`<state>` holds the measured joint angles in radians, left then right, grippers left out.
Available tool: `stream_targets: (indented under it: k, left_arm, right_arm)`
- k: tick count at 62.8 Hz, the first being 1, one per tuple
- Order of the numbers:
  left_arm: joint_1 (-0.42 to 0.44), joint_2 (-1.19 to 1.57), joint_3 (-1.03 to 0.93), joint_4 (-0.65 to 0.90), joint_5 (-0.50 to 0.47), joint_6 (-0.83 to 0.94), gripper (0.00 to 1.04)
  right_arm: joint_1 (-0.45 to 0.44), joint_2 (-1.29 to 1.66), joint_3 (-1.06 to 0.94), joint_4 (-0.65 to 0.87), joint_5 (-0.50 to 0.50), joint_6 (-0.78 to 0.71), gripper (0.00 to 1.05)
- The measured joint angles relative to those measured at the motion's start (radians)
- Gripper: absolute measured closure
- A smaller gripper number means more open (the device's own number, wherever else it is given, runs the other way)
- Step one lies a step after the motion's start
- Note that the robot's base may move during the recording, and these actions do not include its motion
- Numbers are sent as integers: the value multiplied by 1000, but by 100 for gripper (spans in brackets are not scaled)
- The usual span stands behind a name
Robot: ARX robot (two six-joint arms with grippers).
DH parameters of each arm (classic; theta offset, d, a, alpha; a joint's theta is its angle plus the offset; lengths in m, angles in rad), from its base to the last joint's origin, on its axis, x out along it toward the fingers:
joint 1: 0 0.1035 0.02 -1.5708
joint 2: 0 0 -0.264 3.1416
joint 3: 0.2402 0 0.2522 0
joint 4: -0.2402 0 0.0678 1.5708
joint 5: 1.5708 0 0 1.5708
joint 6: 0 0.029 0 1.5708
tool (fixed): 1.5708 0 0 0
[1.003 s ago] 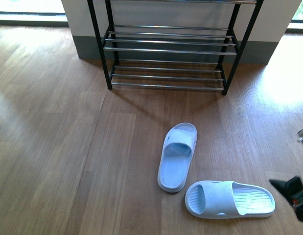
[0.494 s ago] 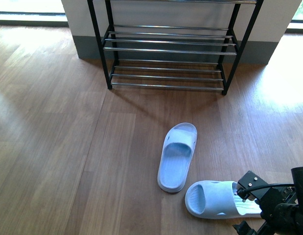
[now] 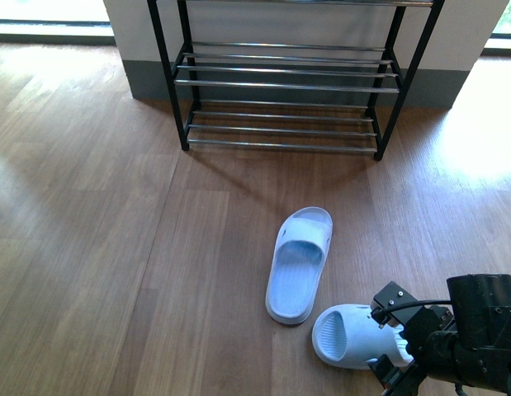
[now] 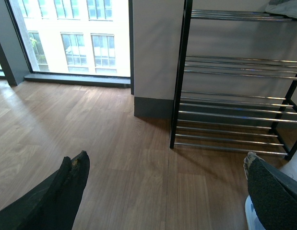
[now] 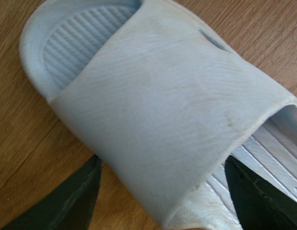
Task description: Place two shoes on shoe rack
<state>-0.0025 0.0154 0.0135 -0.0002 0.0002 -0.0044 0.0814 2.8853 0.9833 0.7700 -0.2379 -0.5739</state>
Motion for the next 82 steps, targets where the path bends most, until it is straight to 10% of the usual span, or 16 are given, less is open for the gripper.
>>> stream_targets:
  k: [28, 47, 82]
  left_arm:
    - [0, 0, 0, 0, 0, 0, 9]
    - [0, 0, 0, 0, 0, 0, 9]
    - [0, 0, 0, 0, 0, 0, 9]
  right_arm:
    - [-1, -6, -24, 65, -10, 72, 103]
    - [-35, -426, -300, 243, 200, 414, 103]
    - [-89, -1453, -656, -105, 214, 793, 103]
